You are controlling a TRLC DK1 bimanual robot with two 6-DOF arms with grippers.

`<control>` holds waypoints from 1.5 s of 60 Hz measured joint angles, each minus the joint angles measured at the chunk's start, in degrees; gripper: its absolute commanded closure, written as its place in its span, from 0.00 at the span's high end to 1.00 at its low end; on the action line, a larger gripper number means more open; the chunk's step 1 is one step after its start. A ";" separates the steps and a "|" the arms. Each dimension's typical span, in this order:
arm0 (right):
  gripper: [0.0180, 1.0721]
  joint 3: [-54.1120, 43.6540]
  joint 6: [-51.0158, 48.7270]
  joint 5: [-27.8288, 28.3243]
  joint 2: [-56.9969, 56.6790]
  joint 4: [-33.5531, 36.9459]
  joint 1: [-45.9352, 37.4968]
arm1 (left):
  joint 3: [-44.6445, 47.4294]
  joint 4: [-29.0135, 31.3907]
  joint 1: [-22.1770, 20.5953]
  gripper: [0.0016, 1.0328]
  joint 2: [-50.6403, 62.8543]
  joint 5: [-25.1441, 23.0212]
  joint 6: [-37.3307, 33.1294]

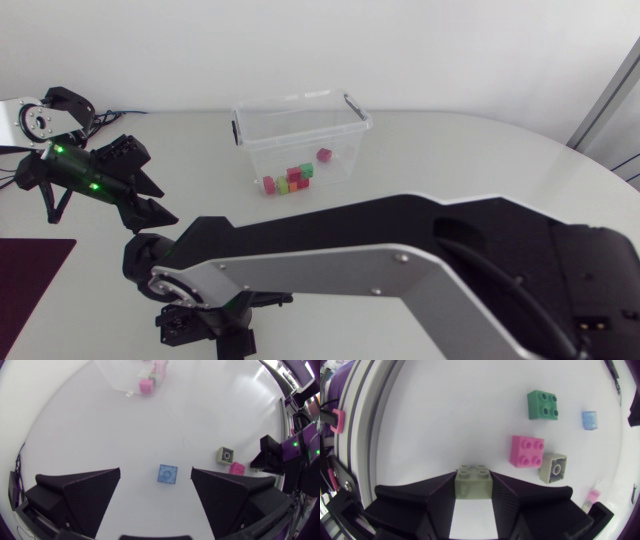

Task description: Pick up the duplo bricks and place them in the container

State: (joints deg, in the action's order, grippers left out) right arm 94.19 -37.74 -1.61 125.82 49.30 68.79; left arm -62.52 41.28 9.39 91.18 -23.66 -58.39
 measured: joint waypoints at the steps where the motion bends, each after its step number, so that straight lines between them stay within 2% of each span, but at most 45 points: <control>1: 0.27 -0.35 0.00 0.00 -0.35 0.00 -0.13 | 0.11 0.28 0.00 0.95 0.00 0.13 -0.20; 13: 0.27 -4.00 0.22 0.11 -9.16 0.04 -3.32 | 5.51 0.07 -0.31 0.95 -1.53 3.26 -3.26; 24: 0.27 -5.97 1.31 0.55 -19.34 0.04 -6.78 | 10.62 -6.01 -1.66 0.95 -1.60 4.68 -7.26; 32: 0.27 -6.51 1.86 1.46 -23.89 0.17 -9.03 | 10.51 -9.42 -2.30 0.95 0.50 4.68 -7.87; 52: 0.27 -5.42 4.55 6.12 -27.74 -2.19 -19.82 | 7.65 -11.54 -4.81 0.92 10.58 4.68 -7.91; 59: 0.28 -3.69 6.29 7.65 -28.02 -5.14 -23.52 | 5.46 -12.68 -5.31 0.81 13.20 5.64 -7.89; 62: 0.28 -2.84 7.15 7.85 -28.02 -7.19 -24.81 | 4.83 -12.96 -5.64 0.62 14.38 6.64 -7.89; 65: 0.28 -2.08 8.04 7.85 -28.02 -9.18 -26.10 | 4.48 -12.90 -5.90 0.37 15.15 6.64 -7.89; 66: 0.28 -1.86 8.26 7.85 -28.02 -9.75 -26.51 | 4.42 -12.94 -6.05 0.24 15.17 6.67 -7.87; 78: 0.28 2.54 12.28 7.85 -25.59 -17.70 -33.11 | 4.35 -13.14 -6.58 0.22 14.84 7.30 -7.85; 90: 0.28 6.38 14.71 8.00 -19.30 -21.20 -37.07 | 4.31 -10.16 -6.60 0.22 8.46 6.21 -7.19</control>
State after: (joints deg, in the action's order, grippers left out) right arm 100.57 -23.03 6.39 106.52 28.10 31.73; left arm -58.22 31.11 2.79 99.63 -17.45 -65.58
